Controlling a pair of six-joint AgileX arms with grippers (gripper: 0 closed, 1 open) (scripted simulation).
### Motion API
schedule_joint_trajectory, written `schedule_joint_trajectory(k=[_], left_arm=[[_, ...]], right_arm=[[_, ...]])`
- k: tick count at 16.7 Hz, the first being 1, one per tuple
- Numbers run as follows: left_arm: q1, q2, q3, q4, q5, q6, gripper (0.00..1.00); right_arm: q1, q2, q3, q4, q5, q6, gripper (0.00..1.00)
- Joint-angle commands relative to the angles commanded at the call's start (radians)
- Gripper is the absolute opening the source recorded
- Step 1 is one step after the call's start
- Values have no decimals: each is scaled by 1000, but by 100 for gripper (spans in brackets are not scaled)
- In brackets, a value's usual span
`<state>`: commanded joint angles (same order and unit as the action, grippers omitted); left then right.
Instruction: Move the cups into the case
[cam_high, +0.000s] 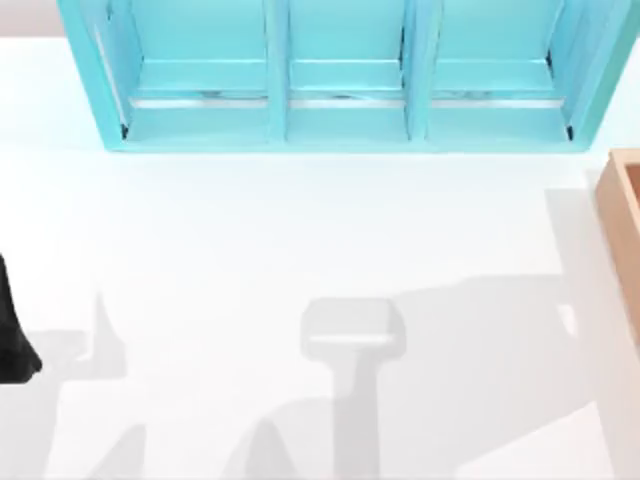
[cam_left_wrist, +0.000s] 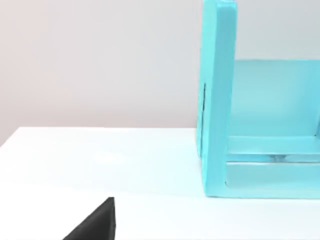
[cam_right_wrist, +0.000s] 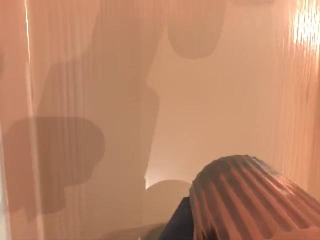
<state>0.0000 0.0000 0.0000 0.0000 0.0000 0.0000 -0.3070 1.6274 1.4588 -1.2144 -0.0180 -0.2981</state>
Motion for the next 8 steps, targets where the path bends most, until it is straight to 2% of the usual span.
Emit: schedule_joint_trajectory(k=[8], left_arm=[[0, 0, 0, 0, 0, 0, 100]], right_arm=[[0, 25, -192, 214, -1, 1, 0]])
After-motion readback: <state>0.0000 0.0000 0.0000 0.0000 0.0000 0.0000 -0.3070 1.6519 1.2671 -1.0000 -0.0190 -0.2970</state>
